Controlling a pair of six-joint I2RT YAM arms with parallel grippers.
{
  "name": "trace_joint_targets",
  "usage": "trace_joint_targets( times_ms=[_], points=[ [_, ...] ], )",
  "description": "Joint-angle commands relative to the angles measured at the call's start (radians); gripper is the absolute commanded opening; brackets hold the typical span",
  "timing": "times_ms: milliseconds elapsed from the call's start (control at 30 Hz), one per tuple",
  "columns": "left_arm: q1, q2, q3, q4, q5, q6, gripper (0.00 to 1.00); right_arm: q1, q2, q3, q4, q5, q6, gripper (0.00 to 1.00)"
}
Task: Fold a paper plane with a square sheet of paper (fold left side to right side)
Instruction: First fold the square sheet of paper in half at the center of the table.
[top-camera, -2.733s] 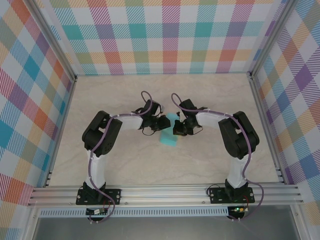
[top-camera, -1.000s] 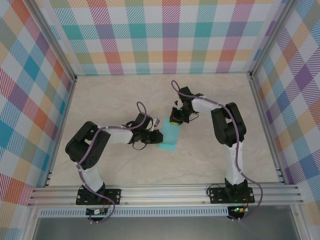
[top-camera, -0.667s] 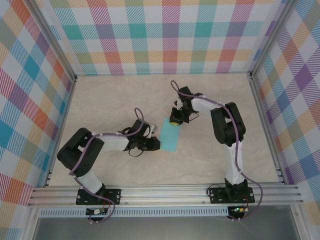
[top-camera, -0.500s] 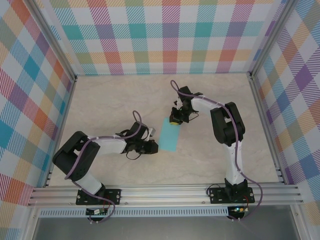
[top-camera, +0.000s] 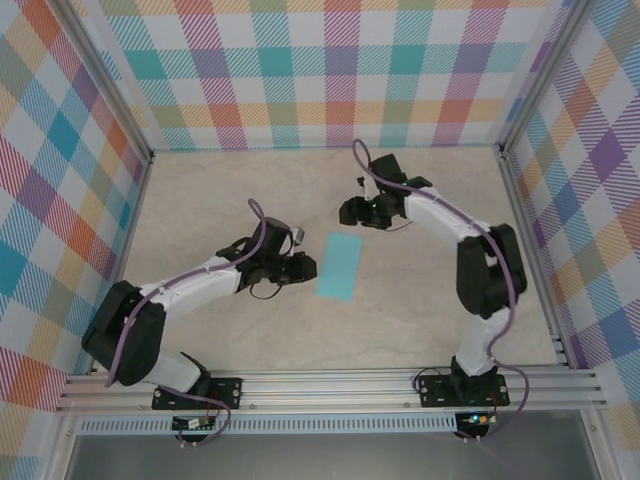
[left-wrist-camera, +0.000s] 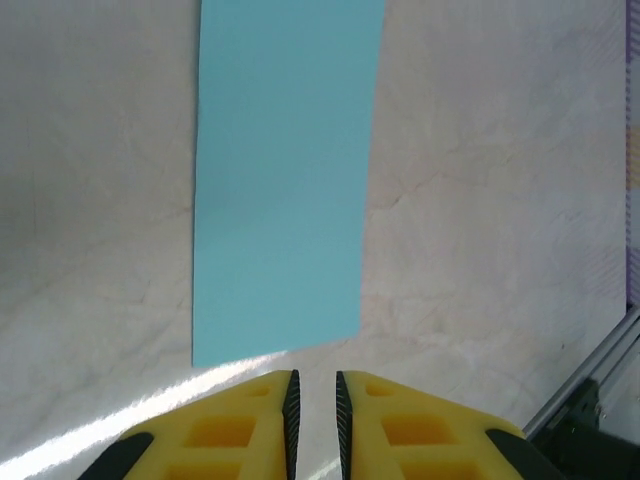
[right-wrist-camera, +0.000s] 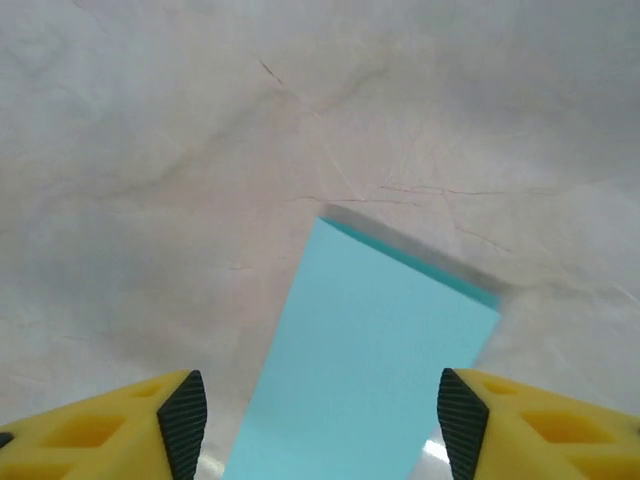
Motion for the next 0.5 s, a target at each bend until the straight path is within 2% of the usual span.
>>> trace_joint_targets(
  times_ms=[0,133,267,467],
  points=[
    [0.024,0.142,0.093,0.049,0.049,-0.050,0.19,-0.006,-0.134,-0.143,-0.012,0.063,0.015,0.75],
    [0.026,0.272,0.182,0.066,0.073,-0.043,0.17,-0.005,-0.239,-0.336,0.058,-0.028,0.120,0.84],
    [0.033,0.368,0.235,0.062,0.052,-0.040,0.16,-0.007,-0.311,-0.501,0.175,-0.112,0.217,0.87],
    [0.038,0.421,0.260,0.094,0.033,-0.057,0.16,-0.006,-0.309,-0.571,0.246,-0.148,0.251,0.86]
  ],
)
